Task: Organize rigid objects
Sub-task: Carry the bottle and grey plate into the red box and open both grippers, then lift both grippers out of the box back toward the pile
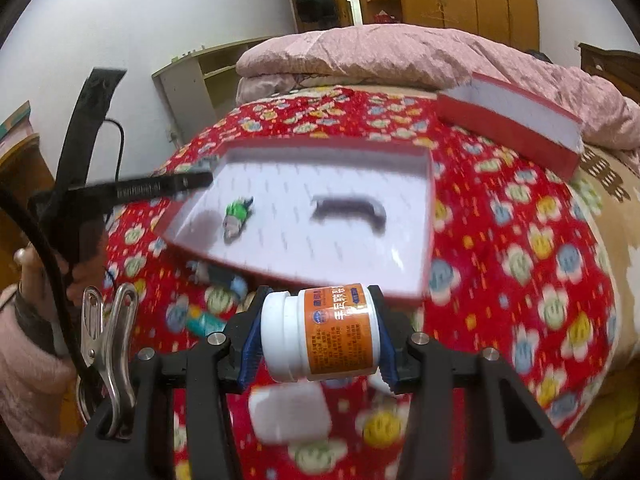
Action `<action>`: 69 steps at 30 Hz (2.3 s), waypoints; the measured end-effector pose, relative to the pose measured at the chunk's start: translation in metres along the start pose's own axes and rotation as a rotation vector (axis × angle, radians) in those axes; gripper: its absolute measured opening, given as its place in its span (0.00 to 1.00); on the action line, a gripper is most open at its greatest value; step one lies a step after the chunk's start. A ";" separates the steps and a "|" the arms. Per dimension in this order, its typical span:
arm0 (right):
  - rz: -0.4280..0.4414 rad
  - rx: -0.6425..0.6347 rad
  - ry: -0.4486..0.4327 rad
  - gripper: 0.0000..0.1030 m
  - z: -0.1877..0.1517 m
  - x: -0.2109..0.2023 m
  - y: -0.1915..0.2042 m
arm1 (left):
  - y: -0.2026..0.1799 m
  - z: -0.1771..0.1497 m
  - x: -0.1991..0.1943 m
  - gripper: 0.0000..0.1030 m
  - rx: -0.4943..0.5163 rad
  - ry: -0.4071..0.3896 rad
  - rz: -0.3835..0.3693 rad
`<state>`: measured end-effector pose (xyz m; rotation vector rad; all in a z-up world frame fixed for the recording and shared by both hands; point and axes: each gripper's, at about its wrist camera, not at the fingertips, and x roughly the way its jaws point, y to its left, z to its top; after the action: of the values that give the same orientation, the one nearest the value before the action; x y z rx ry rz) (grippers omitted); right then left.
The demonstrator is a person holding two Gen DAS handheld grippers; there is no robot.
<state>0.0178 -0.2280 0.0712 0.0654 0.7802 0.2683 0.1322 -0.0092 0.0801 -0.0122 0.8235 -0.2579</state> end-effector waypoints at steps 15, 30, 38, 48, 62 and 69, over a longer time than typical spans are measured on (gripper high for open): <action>-0.022 0.068 0.072 0.46 0.043 0.082 -0.015 | -0.002 0.006 0.043 0.46 -0.004 0.043 0.005; -0.126 0.050 0.041 0.46 0.055 0.111 -0.016 | -0.005 0.015 0.062 0.47 -0.022 0.038 0.035; -0.128 0.011 0.040 0.52 0.056 0.114 -0.013 | -0.012 0.015 0.059 0.73 -0.010 0.034 -0.002; -0.074 -0.008 0.035 0.75 0.057 0.116 -0.011 | -0.001 0.018 0.052 0.74 -0.042 0.047 0.025; -0.080 0.018 0.000 0.83 0.056 0.104 -0.016 | -0.012 0.015 0.022 0.77 0.011 -0.001 0.071; -0.050 0.004 0.007 0.83 0.056 0.087 -0.008 | -0.011 0.005 -0.001 0.78 0.002 -0.010 0.062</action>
<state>0.1180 -0.2103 0.0498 0.0487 0.7881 0.2194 0.1334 -0.0197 0.0855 0.0144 0.8124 -0.2001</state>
